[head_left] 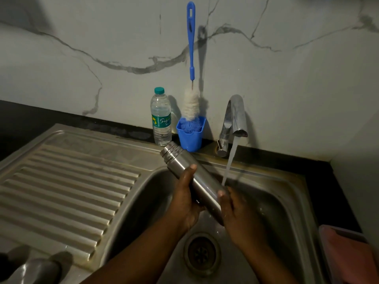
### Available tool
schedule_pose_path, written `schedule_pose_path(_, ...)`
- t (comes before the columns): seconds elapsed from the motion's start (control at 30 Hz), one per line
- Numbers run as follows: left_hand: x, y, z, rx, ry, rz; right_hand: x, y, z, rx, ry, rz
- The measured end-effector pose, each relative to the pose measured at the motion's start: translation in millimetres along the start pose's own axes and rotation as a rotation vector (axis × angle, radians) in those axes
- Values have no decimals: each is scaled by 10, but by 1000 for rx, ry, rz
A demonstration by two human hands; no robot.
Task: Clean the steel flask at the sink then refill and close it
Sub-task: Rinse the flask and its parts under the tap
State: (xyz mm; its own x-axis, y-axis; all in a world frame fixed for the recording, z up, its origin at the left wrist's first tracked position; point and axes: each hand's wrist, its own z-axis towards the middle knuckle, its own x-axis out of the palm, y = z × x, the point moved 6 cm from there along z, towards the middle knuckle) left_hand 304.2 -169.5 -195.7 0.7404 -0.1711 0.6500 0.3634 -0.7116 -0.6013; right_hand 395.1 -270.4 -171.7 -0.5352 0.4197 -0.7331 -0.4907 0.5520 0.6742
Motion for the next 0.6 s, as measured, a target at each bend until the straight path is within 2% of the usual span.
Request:
schedule_pose_path(0.07,-9,103,-23,-23,-22,23,79,-2,118,66,34,40)
schedule_pose_path(0.13,97,313,-118,-68,45,59,85,186,272,28,6,62)
schedule_pose_path(0.23,225,480,-191,-77,90,105,8,386,430,114,-24,177)
schedule_pose_path(0.37,241,300,-108,-29,23,69,44,298,230,75,87,283)
schedule_pose_path(0.5,76,-21,39,33,-165,11,226,-157,57,258,171,372)
schedule_pose_path(0.6,85,24,74,47,-168,65,207,-114,269,374,153,429)
